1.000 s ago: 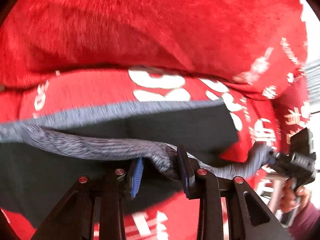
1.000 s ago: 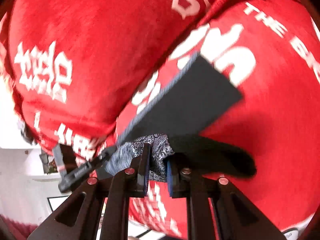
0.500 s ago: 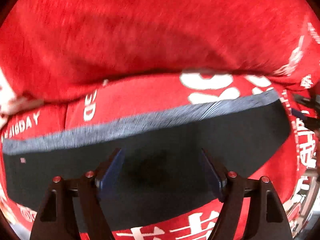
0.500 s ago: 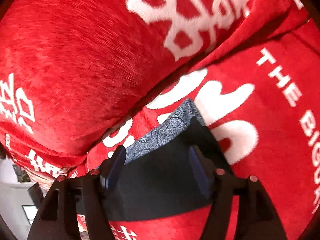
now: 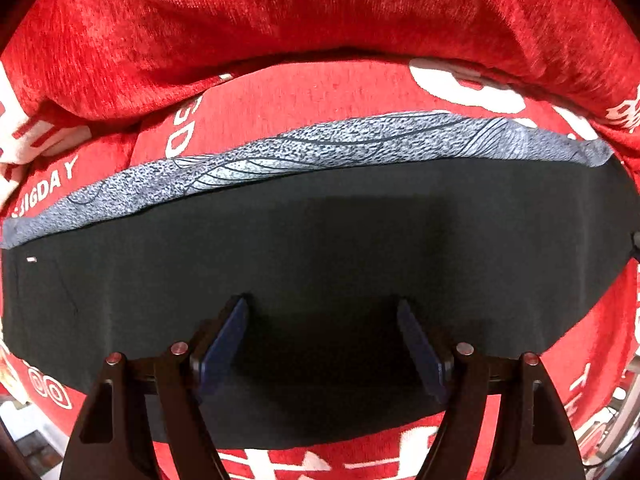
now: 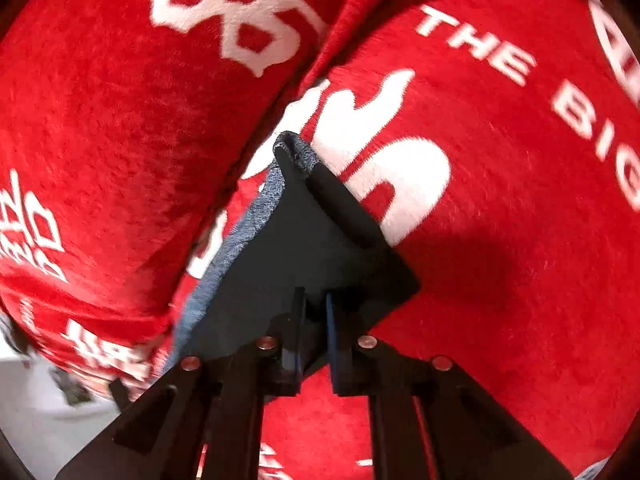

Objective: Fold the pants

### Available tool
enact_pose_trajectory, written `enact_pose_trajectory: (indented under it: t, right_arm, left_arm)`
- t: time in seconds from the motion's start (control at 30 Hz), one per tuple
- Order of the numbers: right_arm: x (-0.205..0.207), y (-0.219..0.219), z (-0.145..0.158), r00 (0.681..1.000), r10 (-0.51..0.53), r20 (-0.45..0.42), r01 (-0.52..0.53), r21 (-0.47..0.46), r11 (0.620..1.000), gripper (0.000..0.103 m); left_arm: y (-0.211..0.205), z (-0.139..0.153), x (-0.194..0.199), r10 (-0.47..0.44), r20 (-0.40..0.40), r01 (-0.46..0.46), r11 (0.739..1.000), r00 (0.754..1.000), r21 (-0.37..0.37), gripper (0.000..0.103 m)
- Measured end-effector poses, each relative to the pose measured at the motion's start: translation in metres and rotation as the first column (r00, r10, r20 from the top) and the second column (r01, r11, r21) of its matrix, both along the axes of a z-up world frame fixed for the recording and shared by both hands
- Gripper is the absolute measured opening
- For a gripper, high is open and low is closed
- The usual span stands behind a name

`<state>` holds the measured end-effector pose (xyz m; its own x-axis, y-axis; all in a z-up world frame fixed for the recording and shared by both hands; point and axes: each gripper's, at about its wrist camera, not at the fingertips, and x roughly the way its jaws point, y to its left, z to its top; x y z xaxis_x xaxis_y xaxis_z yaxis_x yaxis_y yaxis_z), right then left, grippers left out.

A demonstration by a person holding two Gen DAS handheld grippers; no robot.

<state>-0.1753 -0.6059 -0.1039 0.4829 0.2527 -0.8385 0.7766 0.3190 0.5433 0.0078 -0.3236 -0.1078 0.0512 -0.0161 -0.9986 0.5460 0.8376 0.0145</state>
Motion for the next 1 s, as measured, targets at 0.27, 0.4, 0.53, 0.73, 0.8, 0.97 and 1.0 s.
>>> enact_pose_trajectory:
  t: [0.27, 0.4, 0.53, 0.73, 0.8, 0.97, 1.0]
  right_arm:
    - [-0.032, 0.004, 0.026, 0.991, -0.031, -0.127, 0.021, -0.075, 0.997, 0.042]
    - [0.033, 0.026, 0.045, 0.976, 0.208, -0.062, -0.215, -0.167, 0.962, 0.042]
    - [0.110, 0.053, 0.020, 0.933, 0.355, -0.051, -0.358, -0.185, 0.915, 0.043]
    - [0.134, 0.049, -0.004, 0.921, 0.346, -0.178, -0.384, -0.280, 0.880, 0.037]
    - [0.123, 0.035, 0.001, 0.928, 0.289, -0.237, -0.354, -0.310, 0.882, 0.040]
    - [0.079, 0.016, 0.027, 0.953, 0.287, -0.099, -0.301, -0.187, 0.935, 0.050]
    - [0.070, 0.020, 0.031, 0.953, 0.297, -0.065, -0.304, -0.160, 0.939, 0.050]
  left_arm:
    - [0.018, 0.028, 0.021, 0.058, 0.085, -0.055, 0.998, 0.995, -0.038, 0.078]
    - [0.025, 0.021, 0.060, 0.139, 0.147, -0.140, 0.990, 0.979, -0.002, 0.078]
    - [0.021, -0.007, 0.090, 0.196, 0.123, -0.202, 0.979, 0.973, 0.032, 0.078]
    - [0.020, -0.024, 0.109, 0.230, 0.155, -0.238, 0.970, 0.961, 0.038, 0.086]
    - [0.033, -0.019, 0.118, 0.249, 0.159, -0.261, 0.964, 0.955, 0.058, 0.086]
    - [0.074, 0.006, 0.107, 0.219, 0.191, -0.238, 0.968, 0.957, 0.083, 0.086]
    - [0.083, 0.009, 0.103, 0.216, 0.191, -0.237, 0.967, 0.957, 0.092, 0.086]
